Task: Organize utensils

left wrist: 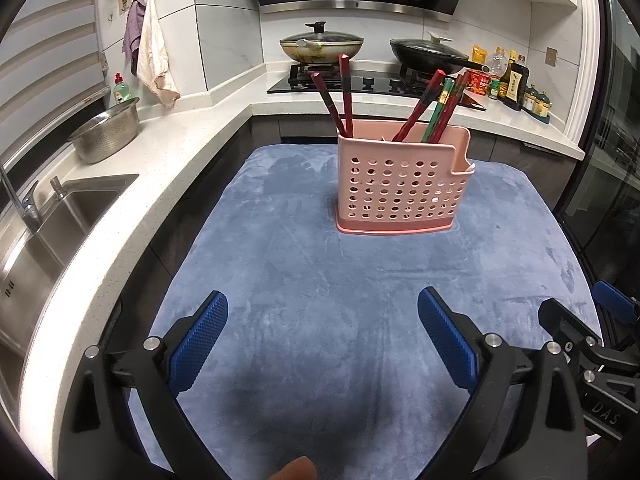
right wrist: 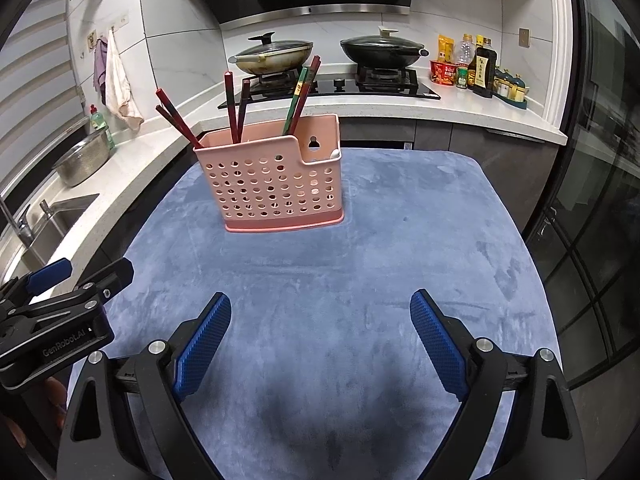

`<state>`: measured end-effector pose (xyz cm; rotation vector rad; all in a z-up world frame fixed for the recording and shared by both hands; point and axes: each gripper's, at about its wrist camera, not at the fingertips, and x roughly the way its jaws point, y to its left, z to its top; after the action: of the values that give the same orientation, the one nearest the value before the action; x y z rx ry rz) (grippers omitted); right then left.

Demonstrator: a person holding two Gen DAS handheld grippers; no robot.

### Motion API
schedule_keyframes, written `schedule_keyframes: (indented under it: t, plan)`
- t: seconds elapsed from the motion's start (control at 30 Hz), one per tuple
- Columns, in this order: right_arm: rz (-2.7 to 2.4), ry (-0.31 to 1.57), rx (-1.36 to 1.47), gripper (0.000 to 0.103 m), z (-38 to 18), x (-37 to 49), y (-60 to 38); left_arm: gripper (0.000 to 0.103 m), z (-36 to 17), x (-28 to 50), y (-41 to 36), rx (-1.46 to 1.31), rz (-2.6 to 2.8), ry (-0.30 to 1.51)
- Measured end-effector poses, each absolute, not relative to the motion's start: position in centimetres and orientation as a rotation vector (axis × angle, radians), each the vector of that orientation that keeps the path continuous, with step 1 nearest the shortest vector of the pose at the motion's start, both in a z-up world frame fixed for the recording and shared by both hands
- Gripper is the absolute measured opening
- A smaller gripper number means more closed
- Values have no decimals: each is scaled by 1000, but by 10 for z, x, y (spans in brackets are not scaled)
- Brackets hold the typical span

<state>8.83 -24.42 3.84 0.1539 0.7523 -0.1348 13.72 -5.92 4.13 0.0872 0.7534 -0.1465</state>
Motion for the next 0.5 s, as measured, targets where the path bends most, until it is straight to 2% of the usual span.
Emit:
schedule_keyframes:
  t: [0.5]
  plan:
    - [-129, 767, 165, 88, 37, 100, -245, 92, 39, 144, -57, 83, -136, 760]
